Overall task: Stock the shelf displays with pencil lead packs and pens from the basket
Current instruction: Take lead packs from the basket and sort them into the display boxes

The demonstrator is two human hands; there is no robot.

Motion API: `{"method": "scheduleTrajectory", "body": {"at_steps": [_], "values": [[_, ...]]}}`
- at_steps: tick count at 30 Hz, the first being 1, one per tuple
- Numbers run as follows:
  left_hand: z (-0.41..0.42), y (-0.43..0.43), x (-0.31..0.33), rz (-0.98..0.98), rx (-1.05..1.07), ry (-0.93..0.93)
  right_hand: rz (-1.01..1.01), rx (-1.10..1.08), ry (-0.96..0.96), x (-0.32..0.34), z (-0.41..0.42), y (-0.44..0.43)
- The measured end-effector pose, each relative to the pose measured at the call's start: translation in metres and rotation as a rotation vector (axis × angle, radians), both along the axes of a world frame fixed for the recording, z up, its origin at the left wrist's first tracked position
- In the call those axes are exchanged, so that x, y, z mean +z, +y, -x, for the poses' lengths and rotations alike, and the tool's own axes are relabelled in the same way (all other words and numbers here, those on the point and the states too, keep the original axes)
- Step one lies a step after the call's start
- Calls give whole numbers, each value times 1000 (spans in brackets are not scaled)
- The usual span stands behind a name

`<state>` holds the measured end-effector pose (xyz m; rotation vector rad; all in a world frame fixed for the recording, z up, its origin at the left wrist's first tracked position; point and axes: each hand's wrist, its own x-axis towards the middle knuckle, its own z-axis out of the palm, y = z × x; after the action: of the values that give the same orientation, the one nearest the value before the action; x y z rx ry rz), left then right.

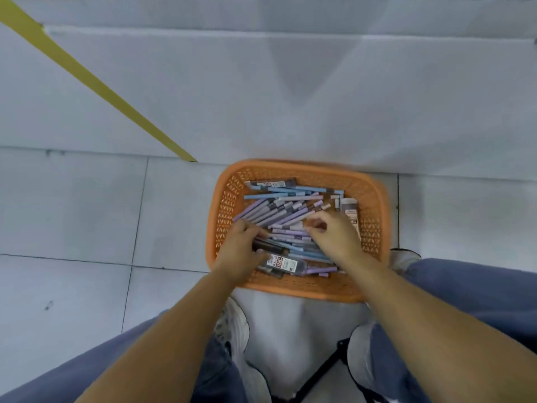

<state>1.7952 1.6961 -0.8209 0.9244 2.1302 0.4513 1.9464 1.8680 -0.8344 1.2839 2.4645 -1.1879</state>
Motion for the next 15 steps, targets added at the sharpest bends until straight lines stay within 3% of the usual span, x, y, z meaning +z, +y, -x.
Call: {"method": "scheduleTrajectory", "body": {"at_steps": [2, 5, 8, 15], "values": [[0, -4, -2, -19, 13, 45, -160, 93, 35, 4, 2, -9], [1, -7, -5, 22, -74, 196, -50, 234, -83, 6, 1, -27], [3, -4, -6, 58, -98, 199, -7, 365, -200, 2, -7, -45], [11, 0, -10, 117, -95, 123, 106, 239, -190, 1, -4, -54]]}}
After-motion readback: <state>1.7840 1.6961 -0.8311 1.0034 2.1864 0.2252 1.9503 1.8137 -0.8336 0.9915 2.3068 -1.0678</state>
